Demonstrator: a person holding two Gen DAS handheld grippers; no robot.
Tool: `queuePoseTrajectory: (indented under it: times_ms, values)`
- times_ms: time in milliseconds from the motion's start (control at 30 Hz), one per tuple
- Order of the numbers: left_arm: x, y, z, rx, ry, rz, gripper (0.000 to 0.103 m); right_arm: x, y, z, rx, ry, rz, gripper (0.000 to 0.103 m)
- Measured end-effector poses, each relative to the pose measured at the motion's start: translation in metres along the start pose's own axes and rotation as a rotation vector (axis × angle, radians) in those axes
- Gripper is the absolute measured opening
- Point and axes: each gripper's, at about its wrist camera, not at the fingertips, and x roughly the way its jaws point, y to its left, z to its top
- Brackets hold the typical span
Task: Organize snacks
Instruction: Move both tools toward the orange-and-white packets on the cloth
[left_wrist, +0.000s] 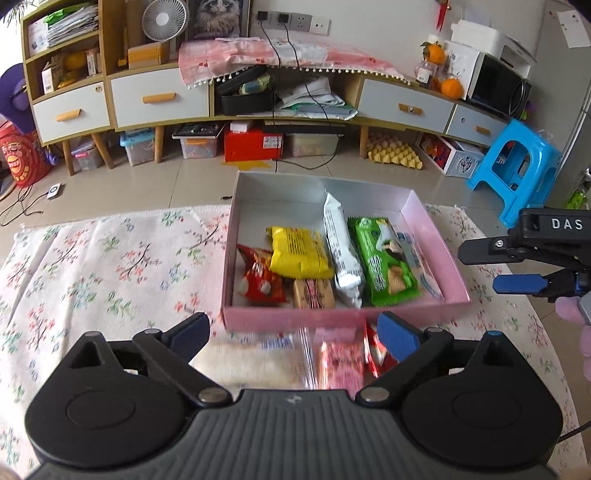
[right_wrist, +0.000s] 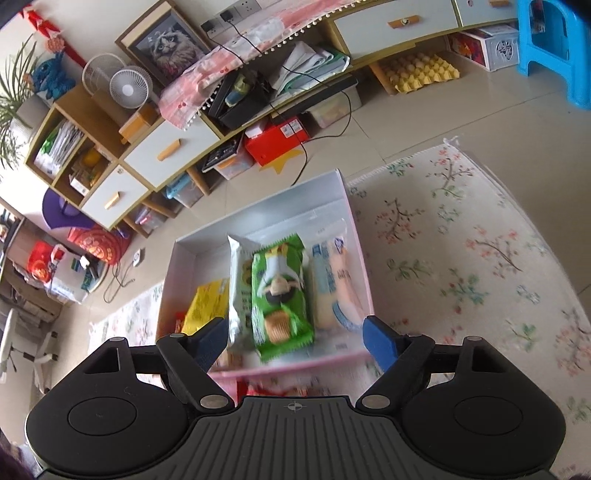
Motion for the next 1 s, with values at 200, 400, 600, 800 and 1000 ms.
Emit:
queuePoseTrajectory:
  times_ms: [200, 400, 600, 800, 1000]
  values:
    - [-0.018, 0.0, -0.017, -0.009, 0.032, 0.002, 0.098, -0.025, 0.003, -0.021, -0.048, -0.003, -0.015, 0.086]
    - [-0.035, 0.001, -0.033, -0.001, 0.057, 0.018, 0.098, -0.043, 0.004, -0.046, -0.101, 0.01, -0.03, 0.087]
    - [-0.05, 0.005, -0.048, -0.01, 0.081, 0.015, 0.1, -0.056, 0.005, -0.07, -0.152, 0.017, -0.051, 0.087]
    - [-0.062, 0.009, -0.068, -0.006, 0.061, 0.014, 0.103, -0.065, 0.006, -0.09, -0.198, 0.01, -0.061, 0.09]
    - [-0.066, 0.022, -0.085, 0.008, 0.044, 0.016, 0.103, -0.061, -0.002, -0.112, -0.228, 0.03, -0.075, 0.09]
